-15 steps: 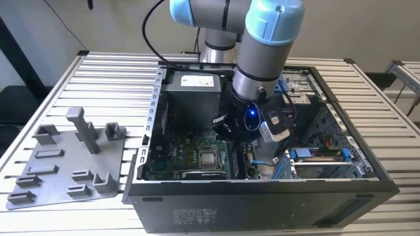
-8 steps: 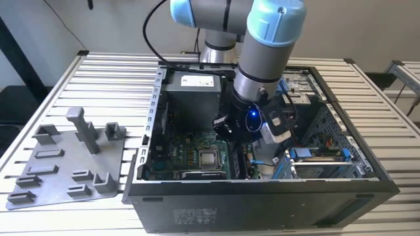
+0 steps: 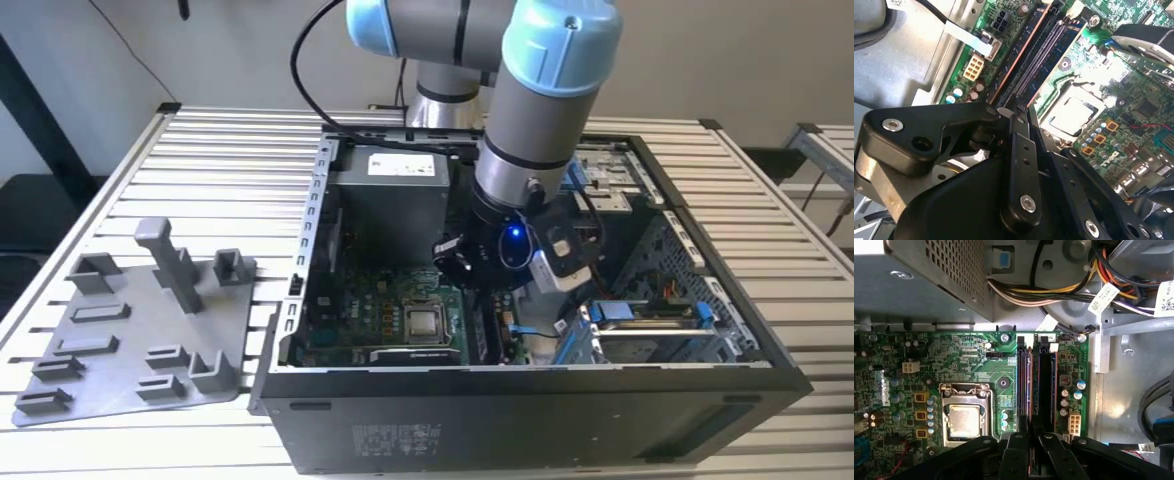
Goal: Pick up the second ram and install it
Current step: 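Insert the second ram into the second slot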
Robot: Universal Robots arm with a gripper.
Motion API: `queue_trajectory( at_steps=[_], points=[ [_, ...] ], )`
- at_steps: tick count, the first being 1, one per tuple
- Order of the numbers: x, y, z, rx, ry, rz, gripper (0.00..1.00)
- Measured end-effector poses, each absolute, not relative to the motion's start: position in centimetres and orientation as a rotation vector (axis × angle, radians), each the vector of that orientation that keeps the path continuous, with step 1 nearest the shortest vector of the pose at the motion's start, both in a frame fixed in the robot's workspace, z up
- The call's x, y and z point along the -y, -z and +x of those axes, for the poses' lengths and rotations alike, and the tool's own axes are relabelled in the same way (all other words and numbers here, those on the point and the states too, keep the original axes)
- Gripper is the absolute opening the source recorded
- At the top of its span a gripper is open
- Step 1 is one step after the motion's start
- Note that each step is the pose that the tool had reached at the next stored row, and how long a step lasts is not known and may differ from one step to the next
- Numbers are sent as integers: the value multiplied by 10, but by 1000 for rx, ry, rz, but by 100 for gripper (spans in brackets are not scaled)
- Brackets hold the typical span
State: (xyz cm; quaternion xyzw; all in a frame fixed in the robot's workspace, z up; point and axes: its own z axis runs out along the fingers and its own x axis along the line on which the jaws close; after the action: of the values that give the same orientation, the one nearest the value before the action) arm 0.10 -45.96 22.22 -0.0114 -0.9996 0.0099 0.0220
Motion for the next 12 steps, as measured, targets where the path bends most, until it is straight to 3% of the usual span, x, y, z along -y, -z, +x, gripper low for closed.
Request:
queue_trajectory(
  at_steps=[12],
  points=[
    [458, -220, 1, 3097, -31, -35, 14]
  ],
)
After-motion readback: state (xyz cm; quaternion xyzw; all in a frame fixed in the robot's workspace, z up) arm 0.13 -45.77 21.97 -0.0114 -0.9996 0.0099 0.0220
